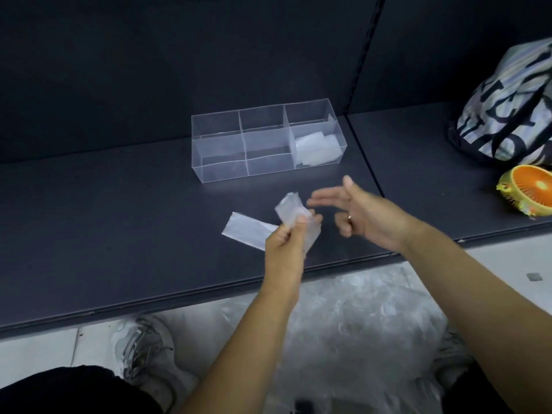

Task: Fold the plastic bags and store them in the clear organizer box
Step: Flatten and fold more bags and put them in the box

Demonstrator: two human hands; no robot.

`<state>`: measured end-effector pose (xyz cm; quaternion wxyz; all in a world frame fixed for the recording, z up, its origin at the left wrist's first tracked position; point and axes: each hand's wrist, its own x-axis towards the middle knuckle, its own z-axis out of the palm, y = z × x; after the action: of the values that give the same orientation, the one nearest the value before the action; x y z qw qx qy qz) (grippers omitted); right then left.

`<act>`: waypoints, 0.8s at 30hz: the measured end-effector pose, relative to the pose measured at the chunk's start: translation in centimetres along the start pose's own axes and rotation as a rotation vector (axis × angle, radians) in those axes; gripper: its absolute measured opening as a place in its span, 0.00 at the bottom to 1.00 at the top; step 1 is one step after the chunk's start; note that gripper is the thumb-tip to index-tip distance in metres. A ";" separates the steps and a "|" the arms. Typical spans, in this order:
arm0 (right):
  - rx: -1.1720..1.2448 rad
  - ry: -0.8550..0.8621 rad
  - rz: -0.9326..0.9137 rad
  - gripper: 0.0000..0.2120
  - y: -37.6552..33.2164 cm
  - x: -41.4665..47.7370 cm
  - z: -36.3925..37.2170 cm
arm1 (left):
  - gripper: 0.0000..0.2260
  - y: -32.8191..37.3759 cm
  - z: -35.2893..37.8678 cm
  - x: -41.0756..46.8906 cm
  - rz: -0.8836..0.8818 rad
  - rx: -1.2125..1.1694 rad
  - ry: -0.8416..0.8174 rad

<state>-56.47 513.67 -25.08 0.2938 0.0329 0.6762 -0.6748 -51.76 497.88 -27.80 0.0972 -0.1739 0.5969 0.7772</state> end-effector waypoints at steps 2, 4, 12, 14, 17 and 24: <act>-0.034 -0.065 0.085 0.34 1.5 1.7 1.5 | 0.10 0.5 -1.4 1.0 -0.138 -0.130 -0.011; -0.123 -0.074 0.120 0.35 2.8 2.9 2.7 | 0.10 0.7 -2.5 2.1 -0.220 -0.289 -0.041; -0.426 0.179 0.108 0.06 6.7 3.9 2.4 | 0.09 -1.7 -6.4 6.1 -0.344 -0.155 0.170; -0.461 0.218 0.097 0.07 7.1 3.9 2.5 | 0.07 -1.9 -7.2 7.1 -0.334 -0.077 0.228; -0.492 0.234 0.096 0.07 7.3 3.9 2.6 | 0.08 -1.5 -7.9 8.3 -0.251 0.079 0.284; -0.484 0.206 0.155 0.08 6.6 4.0 2.4 | 0.12 -1.6 -8.1 5.7 0.562 0.968 0.245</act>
<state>-56.00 510.61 -32.58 0.2733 0.0820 0.8395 -0.4623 -55.23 490.24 -33.26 -0.1145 -0.0333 0.9149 0.3856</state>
